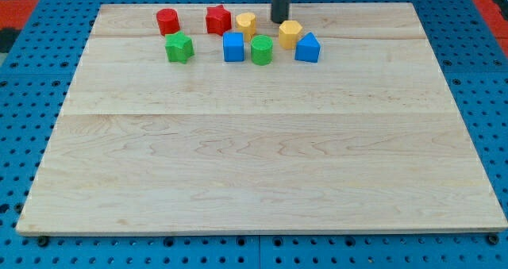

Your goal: Move the blue cube to the left of the green circle

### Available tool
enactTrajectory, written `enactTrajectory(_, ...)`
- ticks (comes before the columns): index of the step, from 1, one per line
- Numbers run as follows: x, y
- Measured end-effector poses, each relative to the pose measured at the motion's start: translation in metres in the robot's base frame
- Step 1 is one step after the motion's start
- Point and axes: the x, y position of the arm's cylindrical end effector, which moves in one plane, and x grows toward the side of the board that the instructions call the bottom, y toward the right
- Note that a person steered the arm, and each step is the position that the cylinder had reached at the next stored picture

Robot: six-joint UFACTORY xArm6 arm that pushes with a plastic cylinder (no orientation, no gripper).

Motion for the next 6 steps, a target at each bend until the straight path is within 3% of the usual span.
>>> enactTrajectory(4,0.064,-0.019)
enactTrajectory(6,0.046,-0.015)
